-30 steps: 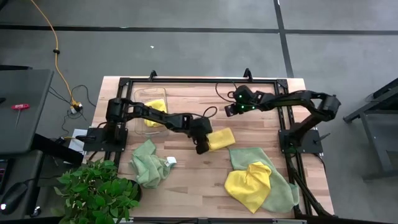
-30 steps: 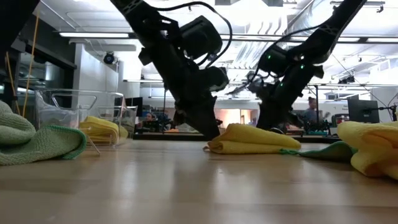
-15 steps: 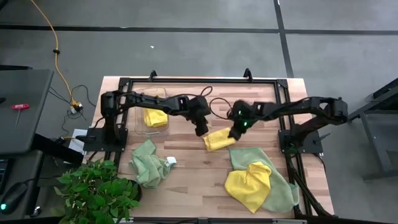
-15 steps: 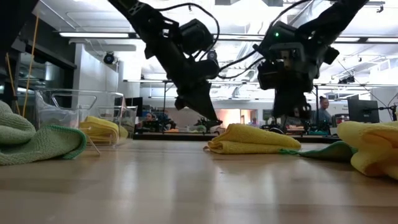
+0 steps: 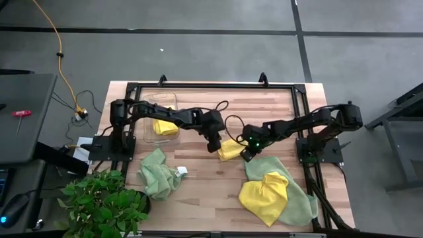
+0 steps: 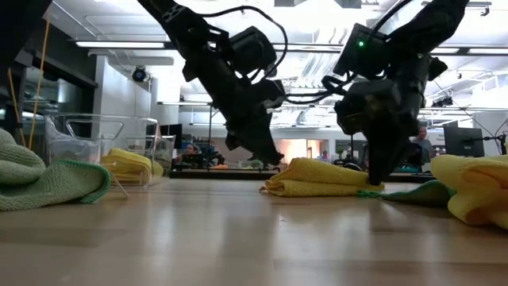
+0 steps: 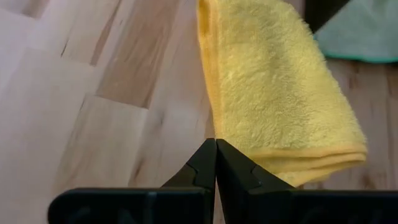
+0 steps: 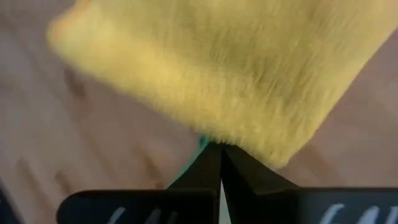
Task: Fold microfiber towels
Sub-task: Fold the top yellow towel, then put the top folded yellow towel into the transparent bin
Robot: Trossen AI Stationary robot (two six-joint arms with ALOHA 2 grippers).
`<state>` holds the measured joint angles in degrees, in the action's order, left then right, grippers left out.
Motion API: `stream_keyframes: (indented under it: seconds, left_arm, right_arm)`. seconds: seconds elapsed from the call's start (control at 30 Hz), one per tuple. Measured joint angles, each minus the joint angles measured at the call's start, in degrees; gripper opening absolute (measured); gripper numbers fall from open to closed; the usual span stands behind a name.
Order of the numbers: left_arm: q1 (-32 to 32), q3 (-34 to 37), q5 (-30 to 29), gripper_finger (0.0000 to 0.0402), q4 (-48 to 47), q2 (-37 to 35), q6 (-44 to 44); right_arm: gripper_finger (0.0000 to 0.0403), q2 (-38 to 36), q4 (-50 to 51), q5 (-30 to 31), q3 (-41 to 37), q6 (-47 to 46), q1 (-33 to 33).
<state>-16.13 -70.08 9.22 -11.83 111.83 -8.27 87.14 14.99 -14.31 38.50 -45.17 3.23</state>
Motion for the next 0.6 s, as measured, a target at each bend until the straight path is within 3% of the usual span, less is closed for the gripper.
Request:
stream_keyframes:
  seconds: [0.4, 0.6]
  left_arm:
    - [0.6, 0.0, -3.0, 0.0, -5.2, 0.4, 1.5]
    - [-2.1, 0.0, -4.1, 0.0, -10.3, -1.0, 3.1]
  right_arm:
    - [0.0, 0.3, -4.1, 14.8, 0.0, 7.7, 11.1]
    - [0.0, 0.2, -14.6, 15.7, 0.0, 12.9, 19.8]
